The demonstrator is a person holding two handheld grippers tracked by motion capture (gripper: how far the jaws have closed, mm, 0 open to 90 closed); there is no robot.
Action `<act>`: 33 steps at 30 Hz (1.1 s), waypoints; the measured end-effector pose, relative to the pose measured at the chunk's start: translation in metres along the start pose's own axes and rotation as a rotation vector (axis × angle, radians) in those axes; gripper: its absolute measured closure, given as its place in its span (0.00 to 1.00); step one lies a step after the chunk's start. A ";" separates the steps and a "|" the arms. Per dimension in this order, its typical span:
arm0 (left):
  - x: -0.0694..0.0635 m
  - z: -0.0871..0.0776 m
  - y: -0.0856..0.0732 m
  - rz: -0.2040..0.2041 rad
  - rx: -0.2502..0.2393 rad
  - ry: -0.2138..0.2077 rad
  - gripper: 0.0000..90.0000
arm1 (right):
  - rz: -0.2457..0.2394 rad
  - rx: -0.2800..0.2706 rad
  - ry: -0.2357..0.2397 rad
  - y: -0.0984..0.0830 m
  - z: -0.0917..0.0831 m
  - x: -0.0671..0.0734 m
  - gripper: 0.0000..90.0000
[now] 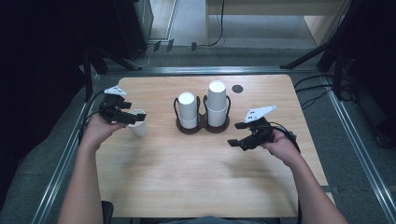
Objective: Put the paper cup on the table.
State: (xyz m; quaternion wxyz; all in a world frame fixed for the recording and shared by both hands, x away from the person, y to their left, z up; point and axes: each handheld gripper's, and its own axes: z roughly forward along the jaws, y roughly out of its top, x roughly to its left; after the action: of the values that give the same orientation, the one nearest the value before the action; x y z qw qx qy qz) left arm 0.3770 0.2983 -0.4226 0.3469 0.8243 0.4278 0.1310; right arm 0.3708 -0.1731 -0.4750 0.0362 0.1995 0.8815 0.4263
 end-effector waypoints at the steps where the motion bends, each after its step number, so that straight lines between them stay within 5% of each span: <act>1: -0.002 0.000 0.001 0.000 0.001 -0.008 0.15 | -0.001 0.000 0.000 0.000 0.000 0.000 0.25; 9: -0.018 0.006 0.008 0.033 -0.004 -0.075 0.15 | 0.001 0.005 -0.003 0.000 -0.001 0.000 0.25; 17: -0.033 0.019 0.010 0.083 0.001 -0.071 0.14 | -0.008 0.003 -0.008 0.000 -0.002 -0.001 0.25; 33: -0.062 0.042 0.009 0.122 0.030 -0.160 0.14 | -0.006 0.014 -0.005 -0.001 -0.001 0.000 0.25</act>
State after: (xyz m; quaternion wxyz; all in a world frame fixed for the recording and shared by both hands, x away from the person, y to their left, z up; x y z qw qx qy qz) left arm 0.3671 0.2264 -0.4416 0.3592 0.8618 0.3494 0.0792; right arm 0.3705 -0.1742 -0.4750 0.0386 0.1983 0.8849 0.4197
